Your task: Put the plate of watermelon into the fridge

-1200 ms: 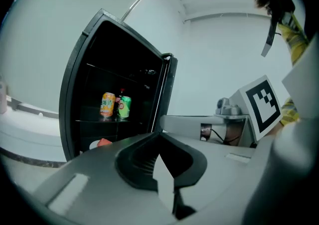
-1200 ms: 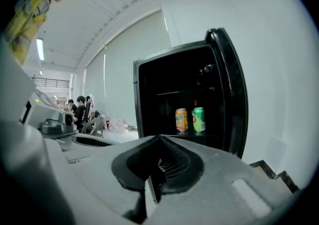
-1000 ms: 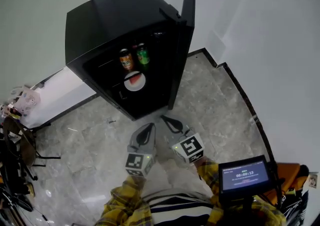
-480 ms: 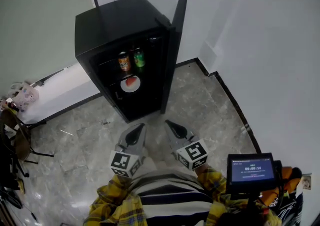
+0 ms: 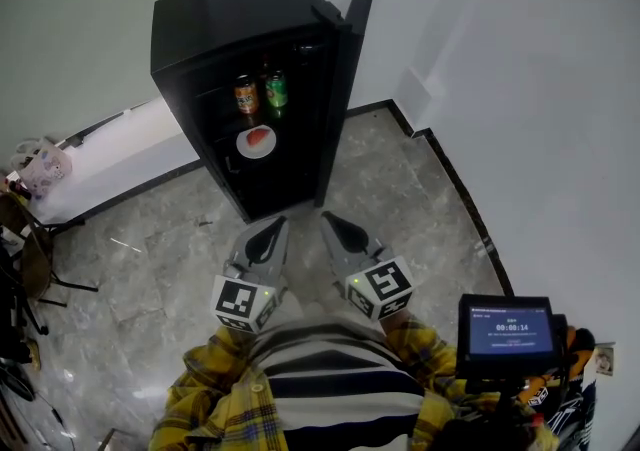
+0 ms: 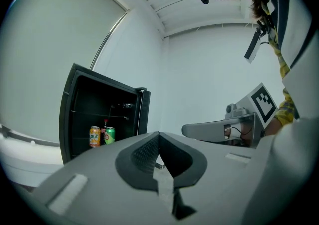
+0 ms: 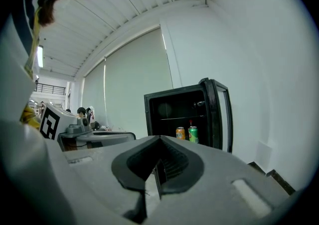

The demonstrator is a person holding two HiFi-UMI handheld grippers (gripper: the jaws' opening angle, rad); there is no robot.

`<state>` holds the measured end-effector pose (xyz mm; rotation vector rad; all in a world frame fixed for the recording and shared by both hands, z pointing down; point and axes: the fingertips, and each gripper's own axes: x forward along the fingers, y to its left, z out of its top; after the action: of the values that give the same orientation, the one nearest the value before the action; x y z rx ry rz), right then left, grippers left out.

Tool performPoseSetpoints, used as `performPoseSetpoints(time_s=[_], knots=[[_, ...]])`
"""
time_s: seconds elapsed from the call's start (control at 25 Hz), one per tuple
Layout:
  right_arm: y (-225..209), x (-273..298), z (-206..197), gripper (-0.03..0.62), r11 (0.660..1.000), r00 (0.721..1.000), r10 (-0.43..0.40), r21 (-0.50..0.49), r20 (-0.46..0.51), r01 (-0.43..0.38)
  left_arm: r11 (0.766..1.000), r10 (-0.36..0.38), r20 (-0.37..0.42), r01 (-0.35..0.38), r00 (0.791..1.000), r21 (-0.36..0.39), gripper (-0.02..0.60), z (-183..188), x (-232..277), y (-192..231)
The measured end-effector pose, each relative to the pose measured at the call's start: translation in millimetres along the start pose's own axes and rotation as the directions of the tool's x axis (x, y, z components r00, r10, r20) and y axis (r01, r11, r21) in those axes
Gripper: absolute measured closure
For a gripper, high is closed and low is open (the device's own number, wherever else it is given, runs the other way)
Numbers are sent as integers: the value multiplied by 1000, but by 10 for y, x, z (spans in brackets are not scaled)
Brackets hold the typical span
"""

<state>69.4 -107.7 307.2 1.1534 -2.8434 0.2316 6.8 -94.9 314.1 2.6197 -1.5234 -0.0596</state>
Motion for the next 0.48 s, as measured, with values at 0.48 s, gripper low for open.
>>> performPoseSetpoints(time_s=[0.48], knots=[[28,-22,-48,597,1000,1000,-20,12,-6,20,997,14,28,-16,1000,69,581,103,19,-82]])
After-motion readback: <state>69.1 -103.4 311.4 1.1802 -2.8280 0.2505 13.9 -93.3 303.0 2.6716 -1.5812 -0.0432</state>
